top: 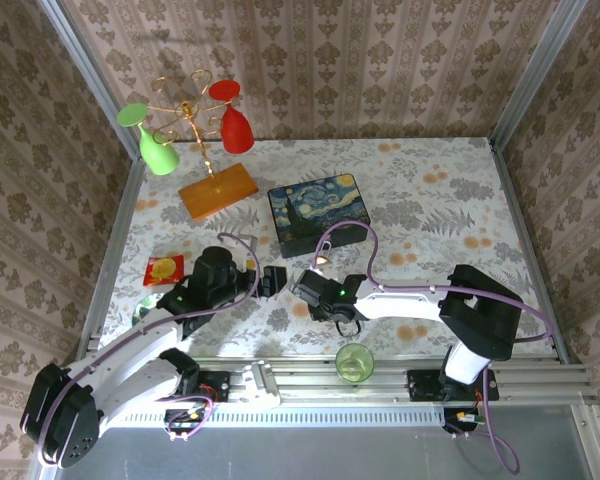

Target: Unlock the padlock with the key

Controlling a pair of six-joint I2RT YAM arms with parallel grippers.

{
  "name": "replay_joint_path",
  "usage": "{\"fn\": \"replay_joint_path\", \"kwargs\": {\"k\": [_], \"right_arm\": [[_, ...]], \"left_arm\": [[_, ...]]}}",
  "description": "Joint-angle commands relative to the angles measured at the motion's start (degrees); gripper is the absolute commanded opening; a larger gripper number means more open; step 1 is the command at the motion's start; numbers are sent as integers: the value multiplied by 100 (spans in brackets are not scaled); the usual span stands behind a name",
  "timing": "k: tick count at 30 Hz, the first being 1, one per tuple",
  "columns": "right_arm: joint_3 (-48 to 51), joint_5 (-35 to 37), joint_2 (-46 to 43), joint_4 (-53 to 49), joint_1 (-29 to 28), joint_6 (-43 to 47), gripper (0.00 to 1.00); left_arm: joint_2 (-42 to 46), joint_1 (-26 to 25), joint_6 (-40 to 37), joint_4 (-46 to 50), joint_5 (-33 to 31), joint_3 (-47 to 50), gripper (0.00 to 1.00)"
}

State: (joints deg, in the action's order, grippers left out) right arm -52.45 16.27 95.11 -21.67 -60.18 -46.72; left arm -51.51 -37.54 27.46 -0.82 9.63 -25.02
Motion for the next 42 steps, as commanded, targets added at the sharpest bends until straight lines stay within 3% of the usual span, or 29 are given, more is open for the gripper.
{"fn": "replay_joint_path", "kwargs": {"k": [1,27,37,42], "right_arm": [[-102,269,153,-358,-85,-254,40],[184,103,473,38,-170,-524,30],[226,34,509,85,-178,-417,17],[309,31,432,146,-187,-241,15]], "left_arm": [[-26,-25,101,-126,35,85,100],[-51,-25,79,-268,11,232,100],[-74,-25,106,-249,-54,260,100],[-170,-25,135,-326,-63,260,100]]}}
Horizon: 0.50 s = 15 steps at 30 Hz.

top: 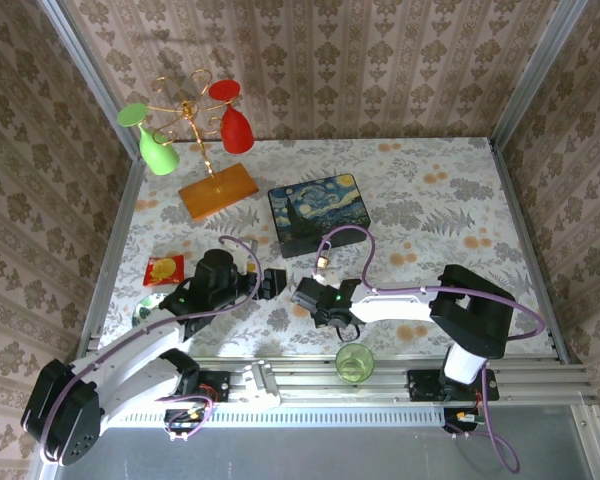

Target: Unlock the padlock with the key

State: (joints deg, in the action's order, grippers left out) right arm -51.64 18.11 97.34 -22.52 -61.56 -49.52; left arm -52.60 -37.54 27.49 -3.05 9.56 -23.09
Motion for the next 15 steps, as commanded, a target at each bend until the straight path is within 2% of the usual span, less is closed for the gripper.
{"fn": "replay_joint_path", "kwargs": {"k": [1,9,15], "right_arm": [[231,-141,211,227,-50,88,13],[399,-120,4,439,-19,441,0],[664,-321,-419,919,54,1012,0]], "left_arm": [[-87,-25,141,-130,-57,72,100],[-417,-25,331,-397,25,44,100],[-508,-57,702,-703,-52,49,100]]}}
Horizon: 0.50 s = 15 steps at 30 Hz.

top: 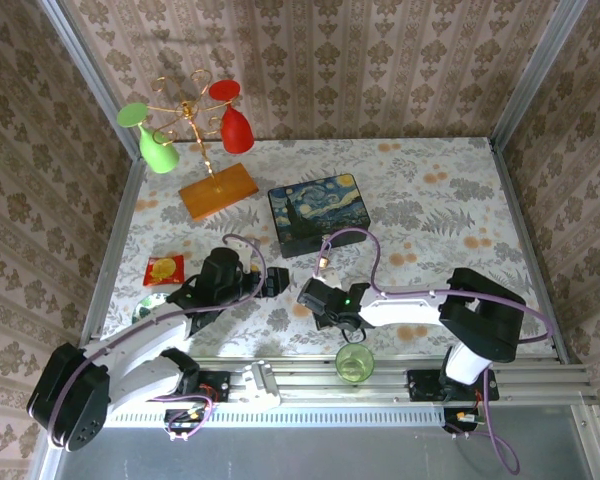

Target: Unlock the padlock with the key

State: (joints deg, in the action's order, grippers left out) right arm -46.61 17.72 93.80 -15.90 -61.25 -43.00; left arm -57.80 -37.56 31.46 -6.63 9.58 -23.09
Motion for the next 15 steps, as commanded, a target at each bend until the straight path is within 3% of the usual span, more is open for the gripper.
{"fn": "replay_joint_path", "kwargs": {"k": [1,7,15], "right_arm": [[165,-337,-144,274,70,450,0],[518,-1139,-1041,930,494,670,0],[421,-1401,-2469,384,880,1442,0]], "left_arm": [[43,-82,434,-455,-103,82,100],[248,-498,776,-1964,-354,472,100],[-117,-941,931,-2133,-208,-173,93]]}}
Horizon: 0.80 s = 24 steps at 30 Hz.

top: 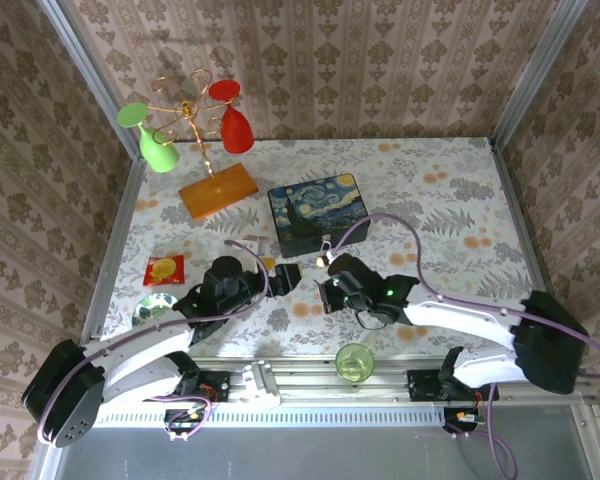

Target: Unlock the padlock with the key

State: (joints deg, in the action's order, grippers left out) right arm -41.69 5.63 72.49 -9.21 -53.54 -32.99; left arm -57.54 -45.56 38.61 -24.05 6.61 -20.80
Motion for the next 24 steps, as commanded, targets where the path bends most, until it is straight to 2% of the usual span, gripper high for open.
{"fn": "replay_joint_path", "kwargs": {"k": [1,5,8,10,17,24], "right_arm": [[-116,-181,-466,-413,157,497,0],[-181,-236,-996,-721,324,616,0],[-168,-244,-1257,-816,373,599,0],[-129,-222,-1394,-812,371,560,0],[25,-173,-1689,-550,378,396,0],[-154,-66,-1574,-779,372,487,0]], "left_arm": [[-207,-194,269,-333,103,-522,91],[-394,-467,424,-216,37,-945,85],[-520,-717,70,416,-33,-1483,85],[-606,-722,215,544,-79,-1581,84],[-1104,-833,567,414,138,-1833,66],[-1294,-980,442,558,171,-2066,53]]}}
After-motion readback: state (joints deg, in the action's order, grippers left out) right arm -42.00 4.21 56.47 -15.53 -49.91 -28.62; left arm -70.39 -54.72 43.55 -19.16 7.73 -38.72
